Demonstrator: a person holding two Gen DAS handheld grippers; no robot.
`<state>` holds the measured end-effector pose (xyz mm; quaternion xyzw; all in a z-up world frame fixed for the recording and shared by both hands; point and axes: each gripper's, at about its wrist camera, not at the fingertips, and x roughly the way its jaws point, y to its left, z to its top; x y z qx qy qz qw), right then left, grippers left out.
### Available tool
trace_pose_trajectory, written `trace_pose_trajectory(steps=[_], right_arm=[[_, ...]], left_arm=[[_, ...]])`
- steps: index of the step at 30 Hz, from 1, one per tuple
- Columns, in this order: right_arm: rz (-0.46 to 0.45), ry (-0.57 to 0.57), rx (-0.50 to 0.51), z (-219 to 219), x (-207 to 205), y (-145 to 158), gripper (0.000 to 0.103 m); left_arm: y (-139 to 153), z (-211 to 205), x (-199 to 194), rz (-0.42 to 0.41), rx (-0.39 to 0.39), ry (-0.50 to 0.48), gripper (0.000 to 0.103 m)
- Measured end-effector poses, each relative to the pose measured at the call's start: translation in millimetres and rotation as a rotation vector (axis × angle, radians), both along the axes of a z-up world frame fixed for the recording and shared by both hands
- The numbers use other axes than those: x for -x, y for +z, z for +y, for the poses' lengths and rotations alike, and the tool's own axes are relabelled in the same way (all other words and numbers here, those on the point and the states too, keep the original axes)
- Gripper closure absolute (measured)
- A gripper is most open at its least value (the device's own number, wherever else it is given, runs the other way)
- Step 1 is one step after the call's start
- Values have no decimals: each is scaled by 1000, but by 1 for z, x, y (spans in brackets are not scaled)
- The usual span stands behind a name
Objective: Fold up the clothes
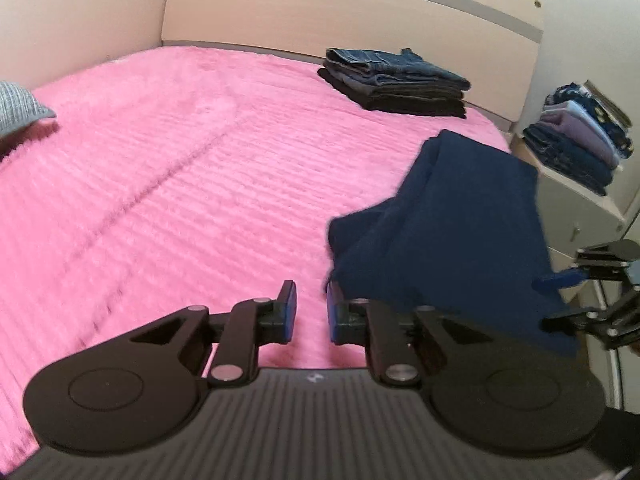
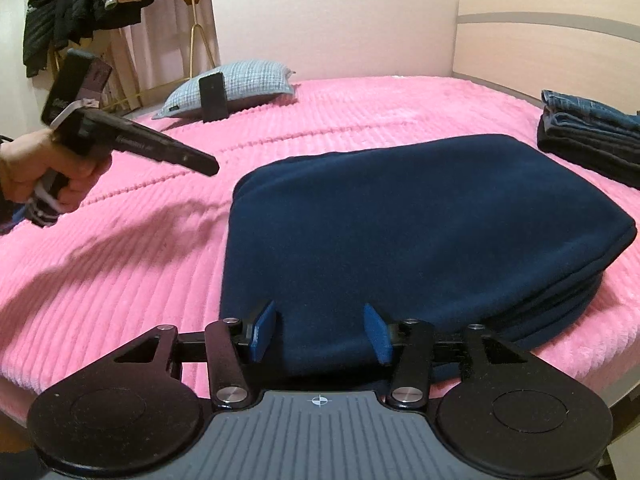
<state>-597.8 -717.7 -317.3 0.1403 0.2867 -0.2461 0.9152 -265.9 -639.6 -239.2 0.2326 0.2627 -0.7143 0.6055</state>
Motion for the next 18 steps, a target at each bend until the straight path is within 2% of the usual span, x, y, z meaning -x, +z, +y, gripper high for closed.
trace_pose_trajectory(steps=[4,6,7,12,13,15,18], right_arm=[[-2,5,-1,-1,-1,0,49],[-3,9,-3,-2,0,0,49],[-2,12,-4,-3,0,0,49],[-9,11,-19,-9,3,-2,49],[-9,9,-19,-10,3,-2,49],[-7,8,-16,-10,2,-2,49],[-10,5,-16,-9,2,-2,49]], left_arm=[[-22,-7,47,-204,-44,-154,84],[-32,-13,59,-241,-42,-188,85],[-30,-16,57,-243,-30,-184,98],[-18,-27,41,-237,39,-145,99],[-19,-30,36,-260,38,-105,103],[-18,-31,23,-279,36,-37,103],[-6,-20,12,-245,53,18,103]])
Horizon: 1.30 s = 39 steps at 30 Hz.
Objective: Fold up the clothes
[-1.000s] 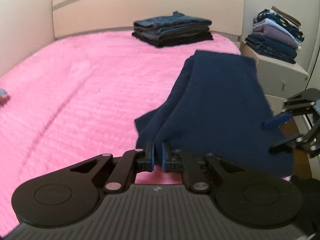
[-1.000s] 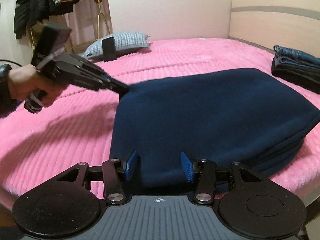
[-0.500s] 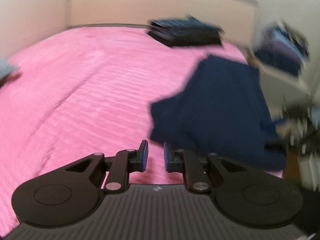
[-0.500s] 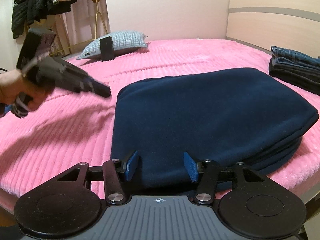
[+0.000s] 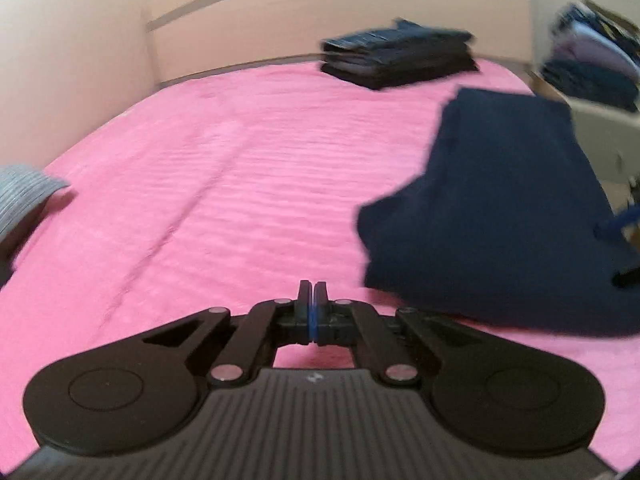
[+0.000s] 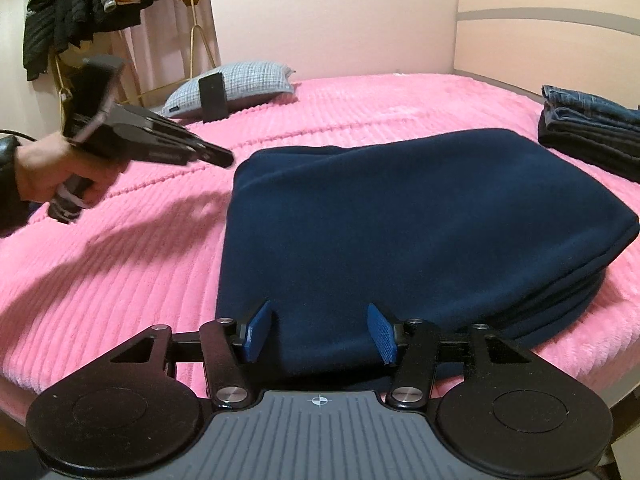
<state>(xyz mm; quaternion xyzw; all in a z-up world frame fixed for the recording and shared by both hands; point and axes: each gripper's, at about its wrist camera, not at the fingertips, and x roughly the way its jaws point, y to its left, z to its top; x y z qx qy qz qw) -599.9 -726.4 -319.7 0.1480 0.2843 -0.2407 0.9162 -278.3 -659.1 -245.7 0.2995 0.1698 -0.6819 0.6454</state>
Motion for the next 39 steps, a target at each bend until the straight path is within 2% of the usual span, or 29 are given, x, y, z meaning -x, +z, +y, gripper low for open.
trace_pose_trajectory(steps=[4,8,11,14,16,19,21,24,25,27,29,31,36,37,38,39], right_arm=[[0,-11,4,3,-2,0,44],[9,-13,8,6,-4,1,43],[6,11,-3,0,7,2,43],[-3,2,-45,-11,22,5,43],[-13,-19,-26,-19,26,15,43],[-17,-63,41,-42,19,23,43],[3,-67,69,-62,12,22,43],[71,-91,155,-96,13,14,43],[62,-109,155,-109,21,12,43],[36,-121,142,-128,33,8,44],[5,-111,118,-137,43,6,46],[13,-109,128,-130,46,7,46],[20,-192,88,-120,73,10,46],[36,-214,92,-117,79,13,45],[51,-236,96,-113,84,16,38],[45,-239,103,-105,90,20,35]], left_arm=[[17,22,26,99,28,-87,99],[3,9,60,133,-11,-167,99],[-17,-15,54,102,-58,-97,100],[-18,-19,40,139,-62,-71,100],[-8,-15,47,111,-50,-62,101],[11,-13,70,115,-4,-109,100],[11,-23,88,123,-23,-182,95],[-9,-50,97,61,-80,-196,93],[-14,-57,89,86,-87,-169,92],[-17,-65,77,129,-90,-126,100],[-20,-72,64,169,-94,-85,100],[-17,-70,66,147,-94,-74,100],[-5,-47,74,61,-92,-23,100],[-1,-37,81,18,-87,-28,99],[4,-26,90,-30,-80,-38,97],[8,-15,98,-78,-74,-47,85]])
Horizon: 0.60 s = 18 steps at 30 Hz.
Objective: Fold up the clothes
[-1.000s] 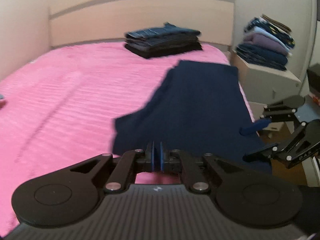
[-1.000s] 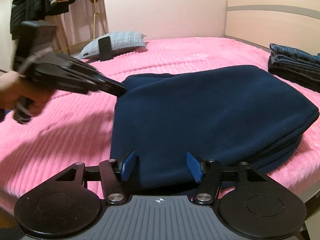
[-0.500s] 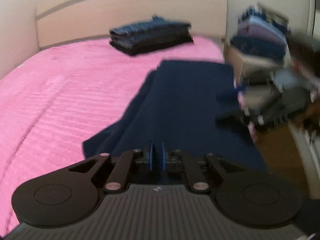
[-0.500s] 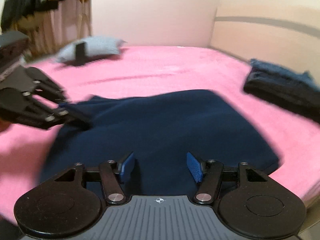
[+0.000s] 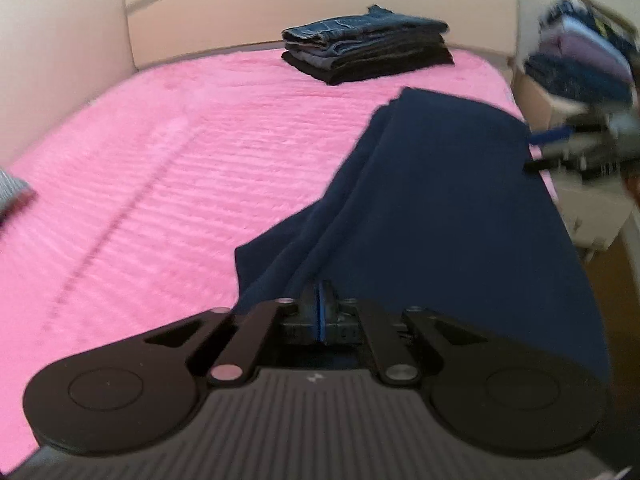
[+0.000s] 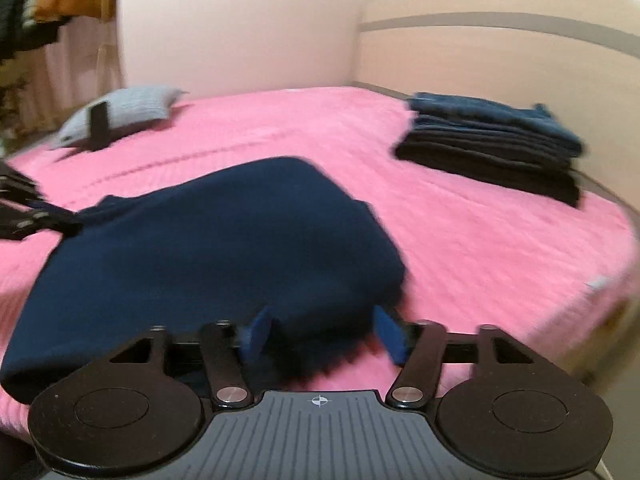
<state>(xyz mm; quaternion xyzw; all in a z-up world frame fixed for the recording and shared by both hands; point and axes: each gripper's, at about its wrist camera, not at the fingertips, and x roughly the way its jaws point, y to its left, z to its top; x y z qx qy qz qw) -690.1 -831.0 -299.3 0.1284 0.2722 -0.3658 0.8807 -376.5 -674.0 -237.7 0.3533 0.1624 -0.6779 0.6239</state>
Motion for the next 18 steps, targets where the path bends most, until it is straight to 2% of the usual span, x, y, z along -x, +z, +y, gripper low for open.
trace_pose_trajectory(steps=[1,3,5,7,9,10,14,17,18], right_arm=[[-5,-3,7,8,6,4,35],[7,24,27,28,11,8,34],[26,54,49,49,14,7,33],[32,71,50,66,15,3,32],[26,78,37,79,15,-2,32],[22,81,31,86,15,-4,32],[24,89,33,99,14,-8,32],[39,93,55,100,13,-8,32],[51,98,69,100,12,-7,30]], left_arm=[[3,13,11,-52,12,-32,77],[8,42,39,-169,33,-113,73],[8,70,71,-280,48,-203,64],[-2,96,108,-393,52,-319,47],[-21,115,139,-552,68,-423,40],[-34,121,152,-645,73,-471,40],[-68,113,170,-828,77,-531,40],[-81,99,176,-890,99,-533,40],[-80,95,176,-876,91,-538,48]])
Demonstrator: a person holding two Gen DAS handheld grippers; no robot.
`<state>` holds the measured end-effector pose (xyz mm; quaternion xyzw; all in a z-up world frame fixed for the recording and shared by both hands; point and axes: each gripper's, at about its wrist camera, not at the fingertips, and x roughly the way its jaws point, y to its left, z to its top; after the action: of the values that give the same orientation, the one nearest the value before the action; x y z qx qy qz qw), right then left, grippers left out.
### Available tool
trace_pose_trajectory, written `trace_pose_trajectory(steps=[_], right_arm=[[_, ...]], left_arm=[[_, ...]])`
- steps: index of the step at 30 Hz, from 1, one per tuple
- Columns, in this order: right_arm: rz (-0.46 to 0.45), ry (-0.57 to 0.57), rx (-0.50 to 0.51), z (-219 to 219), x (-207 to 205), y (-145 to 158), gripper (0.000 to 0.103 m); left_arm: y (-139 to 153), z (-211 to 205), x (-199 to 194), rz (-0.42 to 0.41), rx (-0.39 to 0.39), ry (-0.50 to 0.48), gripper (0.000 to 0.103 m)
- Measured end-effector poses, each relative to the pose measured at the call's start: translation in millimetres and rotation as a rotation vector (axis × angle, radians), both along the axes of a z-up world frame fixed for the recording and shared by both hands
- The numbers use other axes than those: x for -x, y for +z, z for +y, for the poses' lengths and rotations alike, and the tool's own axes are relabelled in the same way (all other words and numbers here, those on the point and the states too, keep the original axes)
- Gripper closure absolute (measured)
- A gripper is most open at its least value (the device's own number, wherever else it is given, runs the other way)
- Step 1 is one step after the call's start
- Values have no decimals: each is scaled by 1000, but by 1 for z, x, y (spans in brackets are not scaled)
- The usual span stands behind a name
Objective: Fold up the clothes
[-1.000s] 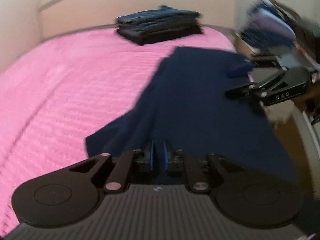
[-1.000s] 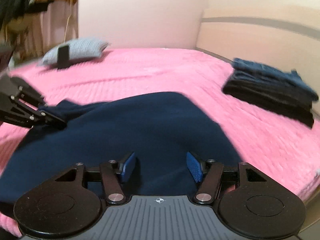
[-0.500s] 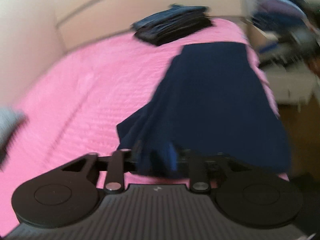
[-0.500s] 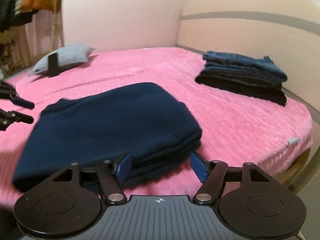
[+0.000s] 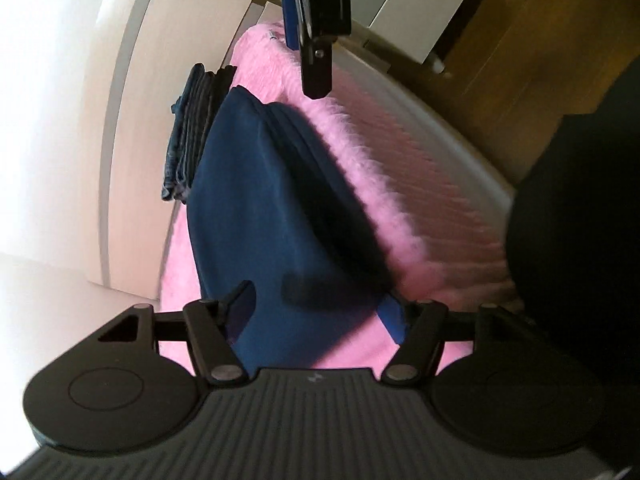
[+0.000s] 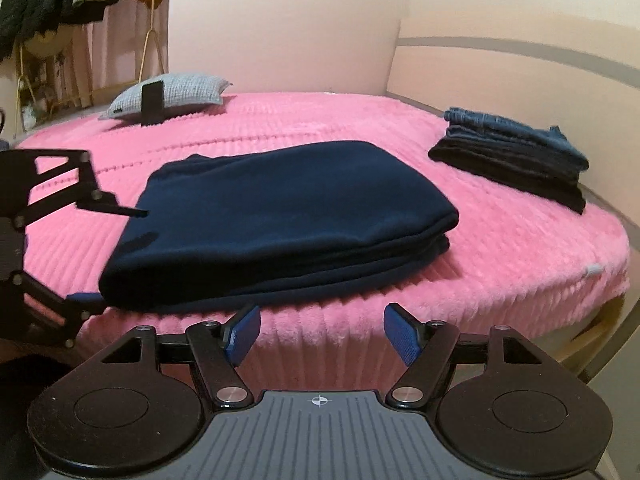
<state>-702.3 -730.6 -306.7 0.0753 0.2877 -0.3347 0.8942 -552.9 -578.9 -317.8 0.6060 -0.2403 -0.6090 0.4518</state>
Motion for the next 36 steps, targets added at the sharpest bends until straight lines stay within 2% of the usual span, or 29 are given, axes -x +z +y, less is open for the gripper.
trace_pose_trajectory(steps=[1,3,5,7,10,13,14,15,16,17,21,23,24,25,28,32,35,36], right_arm=[[25,24,37,2,-3,1,28],[76,73,113,6,-10,2,12],[139,178,228,17,-24,2,12],[220,301,345,28,-43,-4,12],[348,466,552,44,-72,-21,12],[457,549,722,43,-92,-41,12],[481,560,736,39,-96,-45,15],[504,568,714,34,-100,-46,44],[527,574,691,30,-103,-48,63],[546,572,674,28,-106,-48,78],[536,530,616,34,-112,-35,83],[517,502,591,40,-116,-25,83],[507,492,581,45,-118,-19,83],[499,493,575,51,-121,-14,84],[474,506,556,72,-131,-3,84],[463,554,566,98,-139,5,84],[476,576,582,110,-139,1,84],[480,581,587,113,-138,-1,84]], left_arm=[[2,-3,0,16,-16,0,67],[17,-1,-6,95,-22,22,77],[40,4,-18,198,-4,53,78],[55,7,-32,252,-2,58,79],[65,6,-45,299,-22,56,79],[63,4,-46,288,-30,23,79],[62,4,-45,289,-29,20,79],[61,7,-48,293,-29,22,79],[59,10,-50,297,-30,24,79],[58,14,-53,301,-31,27,79],[54,22,-54,303,-20,85,69],[52,34,-53,286,1,114,57],[51,40,-51,277,21,130,45],[50,47,-47,269,44,147,38],[53,65,-30,256,103,179,32],[41,66,-15,141,159,189,30],[30,51,-18,87,149,219,34],[28,48,-20,81,139,224,39]])
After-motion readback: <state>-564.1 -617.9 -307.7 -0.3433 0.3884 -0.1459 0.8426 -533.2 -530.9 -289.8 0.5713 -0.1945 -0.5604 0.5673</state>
